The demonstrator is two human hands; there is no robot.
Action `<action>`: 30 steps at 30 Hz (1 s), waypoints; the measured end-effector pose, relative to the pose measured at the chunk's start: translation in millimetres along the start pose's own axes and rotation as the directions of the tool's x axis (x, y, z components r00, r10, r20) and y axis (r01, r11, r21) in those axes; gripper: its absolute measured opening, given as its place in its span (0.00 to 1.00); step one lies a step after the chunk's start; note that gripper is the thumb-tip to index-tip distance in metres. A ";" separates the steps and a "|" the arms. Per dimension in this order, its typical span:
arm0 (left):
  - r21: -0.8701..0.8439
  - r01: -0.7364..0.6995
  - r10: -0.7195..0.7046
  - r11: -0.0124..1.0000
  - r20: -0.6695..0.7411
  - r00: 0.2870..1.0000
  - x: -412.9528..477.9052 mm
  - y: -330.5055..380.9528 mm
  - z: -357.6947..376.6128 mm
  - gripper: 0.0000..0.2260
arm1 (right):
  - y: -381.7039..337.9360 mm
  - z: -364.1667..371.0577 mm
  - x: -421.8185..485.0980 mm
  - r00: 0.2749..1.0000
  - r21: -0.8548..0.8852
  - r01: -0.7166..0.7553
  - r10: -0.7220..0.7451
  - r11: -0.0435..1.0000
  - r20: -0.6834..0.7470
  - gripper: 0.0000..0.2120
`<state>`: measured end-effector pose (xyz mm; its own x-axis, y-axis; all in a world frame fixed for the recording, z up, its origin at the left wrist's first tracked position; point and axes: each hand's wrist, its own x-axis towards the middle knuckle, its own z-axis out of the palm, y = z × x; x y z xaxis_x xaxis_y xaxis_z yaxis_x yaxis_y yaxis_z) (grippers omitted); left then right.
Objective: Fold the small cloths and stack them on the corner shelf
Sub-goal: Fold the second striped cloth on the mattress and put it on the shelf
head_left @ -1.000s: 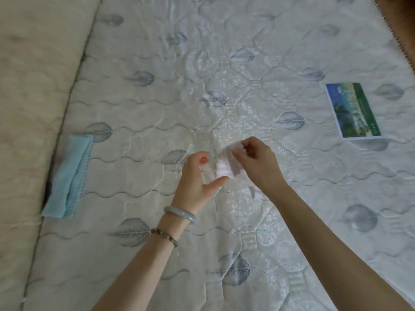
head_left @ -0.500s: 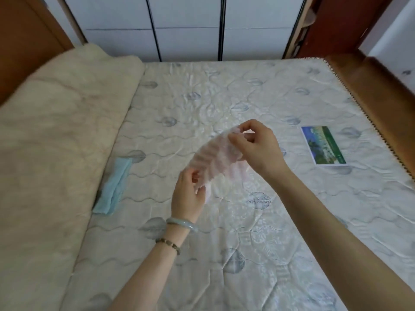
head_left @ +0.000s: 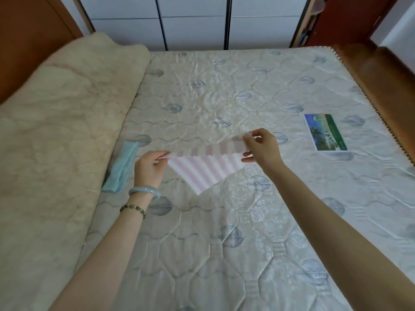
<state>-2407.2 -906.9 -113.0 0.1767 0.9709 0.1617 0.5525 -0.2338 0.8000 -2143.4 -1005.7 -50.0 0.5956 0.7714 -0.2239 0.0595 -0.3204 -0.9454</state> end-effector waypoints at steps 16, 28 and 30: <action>0.122 0.217 -0.248 0.968 0.378 0.892 -151.0 -105.9 47.3 0.03 | 223.6 -2.4 -58.5 0.923 -0.100 -0.368 0.376 0.925 0.082 0.13; 0.436 0.272 -0.509 0.858 0.652 0.562 -268.4 -193.1 73.6 0.06 | 370.9 -11.2 -139.1 0.629 -0.369 -0.630 0.727 0.684 0.274 0.07; 0.461 0.259 -0.528 0.849 0.713 0.461 -279.3 -198.6 72.4 0.07 | 378.5 -19.3 -150.1 0.573 -0.463 -0.592 0.749 0.660 0.333 0.13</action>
<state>-2507.3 -1135.3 -358.8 0.3703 0.5344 -0.7598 0.8902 0.0294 0.4546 -2194.9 -1253.4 -369.6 0.1188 0.3856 -0.9150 0.0571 -0.9227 -0.3814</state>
